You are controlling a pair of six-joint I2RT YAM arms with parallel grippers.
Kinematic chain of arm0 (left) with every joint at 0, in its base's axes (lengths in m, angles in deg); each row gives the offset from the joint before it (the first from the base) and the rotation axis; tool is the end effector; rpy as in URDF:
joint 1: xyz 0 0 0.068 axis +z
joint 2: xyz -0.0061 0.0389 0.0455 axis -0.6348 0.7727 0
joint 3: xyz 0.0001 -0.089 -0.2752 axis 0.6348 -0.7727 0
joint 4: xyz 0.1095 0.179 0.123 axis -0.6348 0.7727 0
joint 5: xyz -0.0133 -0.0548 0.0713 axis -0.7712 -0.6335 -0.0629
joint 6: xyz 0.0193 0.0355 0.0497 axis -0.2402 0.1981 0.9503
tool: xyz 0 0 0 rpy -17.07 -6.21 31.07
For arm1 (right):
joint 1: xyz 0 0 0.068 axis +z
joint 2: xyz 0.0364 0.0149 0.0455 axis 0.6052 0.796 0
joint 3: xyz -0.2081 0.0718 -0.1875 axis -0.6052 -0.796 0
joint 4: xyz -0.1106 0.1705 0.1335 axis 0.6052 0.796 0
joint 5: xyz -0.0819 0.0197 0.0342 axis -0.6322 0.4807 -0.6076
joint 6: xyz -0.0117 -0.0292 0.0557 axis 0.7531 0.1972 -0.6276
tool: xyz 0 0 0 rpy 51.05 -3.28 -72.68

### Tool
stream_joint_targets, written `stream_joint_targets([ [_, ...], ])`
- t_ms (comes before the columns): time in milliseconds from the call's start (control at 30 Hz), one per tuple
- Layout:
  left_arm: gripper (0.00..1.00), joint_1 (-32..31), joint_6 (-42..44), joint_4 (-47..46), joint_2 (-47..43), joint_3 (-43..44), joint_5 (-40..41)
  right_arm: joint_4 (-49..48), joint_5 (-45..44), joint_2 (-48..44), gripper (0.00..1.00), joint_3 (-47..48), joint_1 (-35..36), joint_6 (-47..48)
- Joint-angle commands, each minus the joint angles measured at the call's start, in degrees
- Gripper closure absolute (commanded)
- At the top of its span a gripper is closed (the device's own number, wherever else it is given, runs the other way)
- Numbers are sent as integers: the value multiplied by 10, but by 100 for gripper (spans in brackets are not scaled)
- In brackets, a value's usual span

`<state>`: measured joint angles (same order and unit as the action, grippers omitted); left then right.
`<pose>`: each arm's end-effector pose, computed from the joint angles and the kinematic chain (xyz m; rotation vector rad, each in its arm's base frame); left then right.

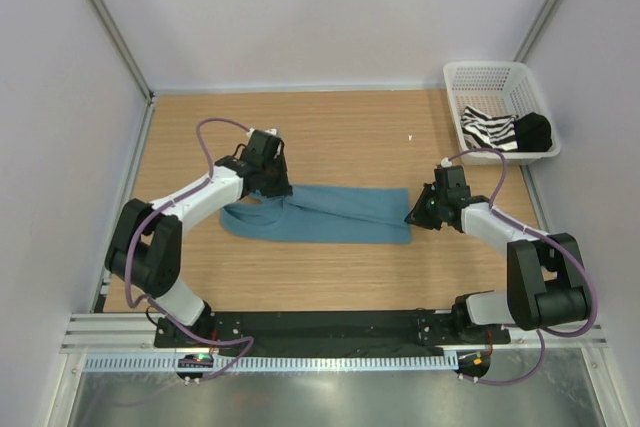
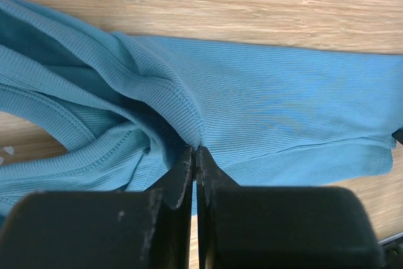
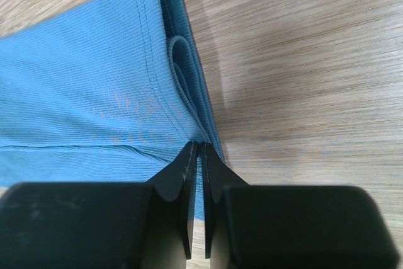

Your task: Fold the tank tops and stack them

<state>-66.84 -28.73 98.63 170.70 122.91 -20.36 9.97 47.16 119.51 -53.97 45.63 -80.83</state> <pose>0.2920 -0.1541 0.2316 -0.2045 2.5618 -0.5124 0.2299 0.0421 0.1750 0.5079 2.5547 0.4848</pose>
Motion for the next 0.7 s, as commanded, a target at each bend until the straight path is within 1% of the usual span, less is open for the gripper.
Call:
stream_joint_targets([
  [0, 100, -7, 15, 30, -35, 26, 16, -8, -7, -3, 88, 23, 0, 8],
  [133, 100, -24, 12, 57, -69, 12, 41, -5, -5, -5, 88, 21, -1, 9],
  [233, 100, -28, -4, 57, -90, -23, 43, -4, -4, -7, 88, 21, -1, 9],
  [367, 100, -31, -26, 26, -110, -93, 42, -2, -5, -8, 88, 20, -2, 9],
  [400, 100, -31, -34, 2, -112, -125, 41, -1, -5, -7, 88, 19, -1, 9],
  [433, 100, -31, -39, -9, -113, -139, 38, -1, -5, -7, 88, 17, -1, 9],
  [533, 100, -31, -50, -63, -101, -186, 34, -6, -2, -6, 89, 10, -1, 5],
  [667, 100, -31, -55, -106, -35, -203, 36, -10, 0, -12, 89, -2, -1, 2],
])
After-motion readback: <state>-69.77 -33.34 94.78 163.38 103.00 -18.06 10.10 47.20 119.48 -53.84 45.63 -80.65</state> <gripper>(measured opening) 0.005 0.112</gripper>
